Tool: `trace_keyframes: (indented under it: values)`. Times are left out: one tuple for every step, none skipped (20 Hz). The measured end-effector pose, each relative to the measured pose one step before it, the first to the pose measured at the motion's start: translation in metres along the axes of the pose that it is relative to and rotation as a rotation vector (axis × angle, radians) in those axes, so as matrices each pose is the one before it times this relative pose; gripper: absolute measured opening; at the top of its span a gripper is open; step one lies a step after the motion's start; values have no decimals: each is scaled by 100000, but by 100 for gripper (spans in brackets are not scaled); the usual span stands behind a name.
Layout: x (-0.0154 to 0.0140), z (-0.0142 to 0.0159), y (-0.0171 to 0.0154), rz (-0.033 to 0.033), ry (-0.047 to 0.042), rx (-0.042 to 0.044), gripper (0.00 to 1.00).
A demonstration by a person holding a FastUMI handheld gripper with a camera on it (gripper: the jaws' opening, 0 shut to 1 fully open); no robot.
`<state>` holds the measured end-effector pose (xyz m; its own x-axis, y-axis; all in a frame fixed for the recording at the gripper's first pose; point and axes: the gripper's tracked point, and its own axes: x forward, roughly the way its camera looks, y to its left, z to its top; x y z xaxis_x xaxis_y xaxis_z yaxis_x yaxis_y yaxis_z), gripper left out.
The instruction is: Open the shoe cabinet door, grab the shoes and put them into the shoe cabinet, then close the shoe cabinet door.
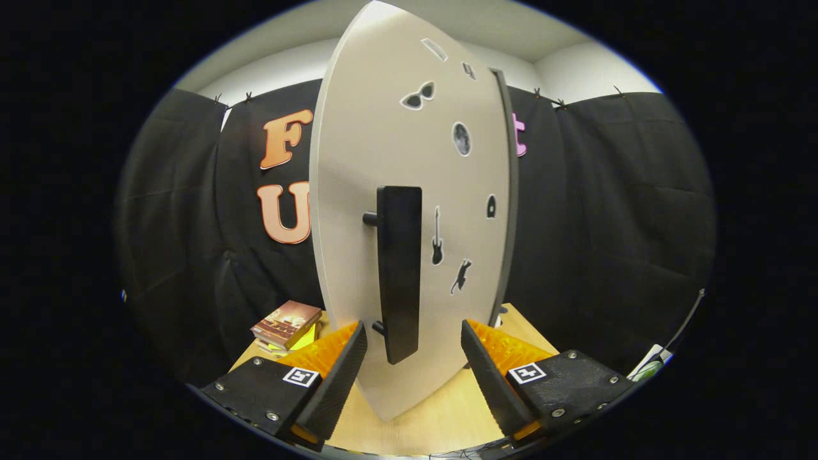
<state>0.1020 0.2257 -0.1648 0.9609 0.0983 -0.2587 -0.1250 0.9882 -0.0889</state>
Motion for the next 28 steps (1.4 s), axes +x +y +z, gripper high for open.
trace_keyframes:
  values:
    - [1027,92,1121,1194,686,-261,93]
    - [1270,57,950,575,426,-198,93]
    - [1031,127,728,484,154,-139,93]
    - [895,65,683,-336,189,-402,93]
    - [679,148,279,-775,-242,-149,93]
    - [665,233,430,-447,-353,794,93]
    - [471,192,372,-270,-77,1121,93]
    - [477,10,340,-150,-139,1144,93]
    - [413,23,263,-55,-40,926,93]
    - [493,-62,206,-141,114,725,93]
    - [502,112,241,-167,-184,697,93]
    - [522,64,263,-161,116,261,93]
    - [538,98,282,-104,-141,-248,93]
    - [603,157,190,-68,152,-486,93]
    - [528,175,280,-120,228,-433,93]
    - [640,148,254,-174,224,-580,93]
    - [485,175,166,-257,211,-534,93]
    - [637,194,201,-240,90,-652,93]
    - [534,137,171,-236,242,-415,93]
    - [469,177,176,-33,307,-384,93]
    - [326,119,176,38,372,-222,93]
    - [247,41,60,11,524,93,93]
    - [-128,57,153,506,926,216,93]
    - [-381,193,252,718,122,305,93]
    - [-274,367,167,430,-565,64,93]
    - [-518,379,115,96,-653,-111,93]
    - [-846,421,15,-215,-44,-25,93]
    - [-1036,517,12,110,-89,102,93]
